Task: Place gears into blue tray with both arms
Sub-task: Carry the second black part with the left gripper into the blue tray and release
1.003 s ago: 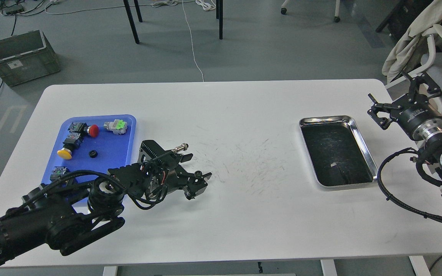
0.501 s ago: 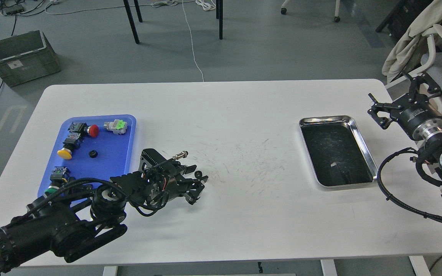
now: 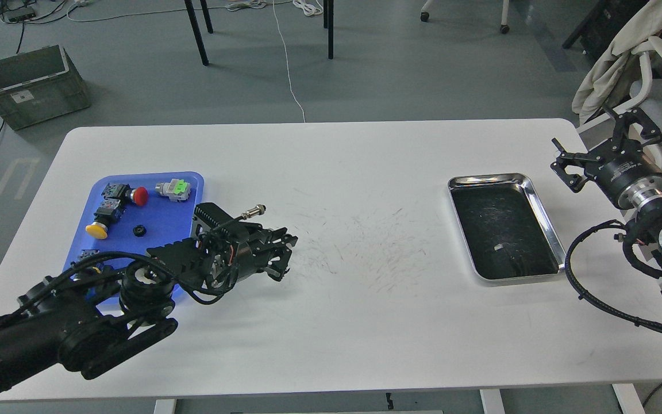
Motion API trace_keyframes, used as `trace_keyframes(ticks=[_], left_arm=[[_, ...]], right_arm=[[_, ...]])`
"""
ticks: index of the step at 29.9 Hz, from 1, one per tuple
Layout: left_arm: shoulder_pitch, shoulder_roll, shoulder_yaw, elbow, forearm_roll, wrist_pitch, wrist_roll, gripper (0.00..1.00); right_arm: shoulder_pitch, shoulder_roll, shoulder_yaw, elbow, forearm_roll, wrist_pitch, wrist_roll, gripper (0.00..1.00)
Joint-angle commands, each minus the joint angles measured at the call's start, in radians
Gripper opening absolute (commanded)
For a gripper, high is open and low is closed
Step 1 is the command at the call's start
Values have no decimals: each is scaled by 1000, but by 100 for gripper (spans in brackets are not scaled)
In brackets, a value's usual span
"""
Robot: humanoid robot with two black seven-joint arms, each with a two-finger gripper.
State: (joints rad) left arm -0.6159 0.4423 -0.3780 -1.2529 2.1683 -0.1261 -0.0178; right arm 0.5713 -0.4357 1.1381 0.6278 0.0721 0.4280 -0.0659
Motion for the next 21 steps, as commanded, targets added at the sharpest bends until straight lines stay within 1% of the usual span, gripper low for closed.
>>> trace_keyframes(ticks=[1,4,6,9,11,13,15,17,19,21], left_arm=[[-77,133,-24,-109,-70,-14,7,3],[-142,280,-36,-204,-139,-10,21,3],[-154,369,-70,-224,-186,-9,22,3],[-130,467,-82,-220,-249,-1,15,3],[-52,522,-78,-218,-266,34,10,3],[49,538,-81,-217,-265,72,10,3],[117,535,-79,-206,-265,95,10,3],[163,526,-79,-185,-265,112,10,3],[200,486,-81,-154,-266,115,10,4],[212,438,-79,-116,-266,117,10,4]], right_arm=[[4,0,0,3,0,0,0,94],[9,0,0,3,0,0,0,94],[10,-1,0,1,0,0,0,94],[10,-5,-1,1,-2,0,0,94],[10,-8,-1,1,-2,0,0,94],[10,-11,-1,1,-2,0,0,94],[10,-12,-1,1,-2,0,0,94],[10,-12,-1,1,-2,0,0,94],[10,-12,-1,3,-2,0,0,94],[10,-12,-1,4,-2,0,0,94]])
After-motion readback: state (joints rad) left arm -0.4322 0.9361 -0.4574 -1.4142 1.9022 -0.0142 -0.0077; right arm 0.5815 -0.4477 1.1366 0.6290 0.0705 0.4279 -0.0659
